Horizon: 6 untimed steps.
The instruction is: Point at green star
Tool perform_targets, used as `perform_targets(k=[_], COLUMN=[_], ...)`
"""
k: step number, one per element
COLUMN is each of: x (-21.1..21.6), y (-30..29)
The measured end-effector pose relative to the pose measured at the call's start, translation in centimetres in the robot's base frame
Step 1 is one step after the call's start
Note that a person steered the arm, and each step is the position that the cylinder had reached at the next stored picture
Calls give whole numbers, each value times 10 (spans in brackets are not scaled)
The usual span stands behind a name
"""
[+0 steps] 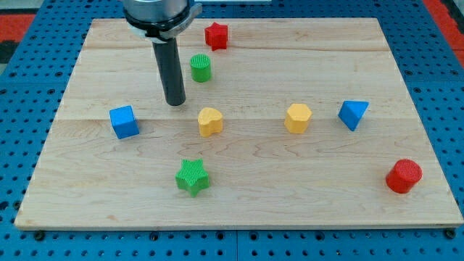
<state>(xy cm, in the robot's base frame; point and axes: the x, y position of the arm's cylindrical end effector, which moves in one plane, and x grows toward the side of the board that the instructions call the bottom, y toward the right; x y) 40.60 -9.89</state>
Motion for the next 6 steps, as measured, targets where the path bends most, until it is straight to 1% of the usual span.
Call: perform_targets(k=[1,3,4,5,6], x=[23,107,188,212,202], y=[-9,-56,-41,-17,58])
